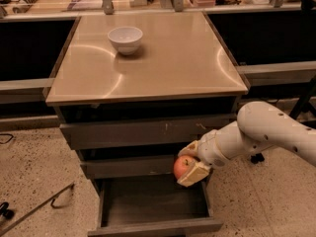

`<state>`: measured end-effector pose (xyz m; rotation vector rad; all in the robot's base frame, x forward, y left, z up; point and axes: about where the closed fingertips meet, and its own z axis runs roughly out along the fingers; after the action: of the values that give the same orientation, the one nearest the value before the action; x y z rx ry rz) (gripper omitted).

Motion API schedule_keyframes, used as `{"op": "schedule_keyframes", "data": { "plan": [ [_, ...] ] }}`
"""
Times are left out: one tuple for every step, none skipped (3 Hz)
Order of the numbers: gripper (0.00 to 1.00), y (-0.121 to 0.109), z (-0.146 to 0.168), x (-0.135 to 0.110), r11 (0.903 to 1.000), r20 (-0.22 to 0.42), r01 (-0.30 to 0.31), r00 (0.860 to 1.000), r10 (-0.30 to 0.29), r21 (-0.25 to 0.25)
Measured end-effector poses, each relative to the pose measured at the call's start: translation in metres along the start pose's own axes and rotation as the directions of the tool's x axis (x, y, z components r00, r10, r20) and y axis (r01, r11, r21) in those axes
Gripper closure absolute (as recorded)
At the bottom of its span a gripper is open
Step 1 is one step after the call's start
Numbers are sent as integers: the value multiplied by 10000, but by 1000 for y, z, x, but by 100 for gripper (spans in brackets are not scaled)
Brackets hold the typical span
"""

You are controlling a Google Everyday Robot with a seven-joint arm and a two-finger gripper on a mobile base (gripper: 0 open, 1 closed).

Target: Place apple into bottom drawer

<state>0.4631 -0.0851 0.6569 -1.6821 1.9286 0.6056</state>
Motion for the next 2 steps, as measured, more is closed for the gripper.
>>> {"op": "schedule_keyframes", "data": {
  "plan": [
    [100, 2, 18, 22, 9997, -272, 210, 9994, -208, 87],
    [100, -8, 65, 65, 9951, -322, 963, 9949, -955, 228]
  ]
}}
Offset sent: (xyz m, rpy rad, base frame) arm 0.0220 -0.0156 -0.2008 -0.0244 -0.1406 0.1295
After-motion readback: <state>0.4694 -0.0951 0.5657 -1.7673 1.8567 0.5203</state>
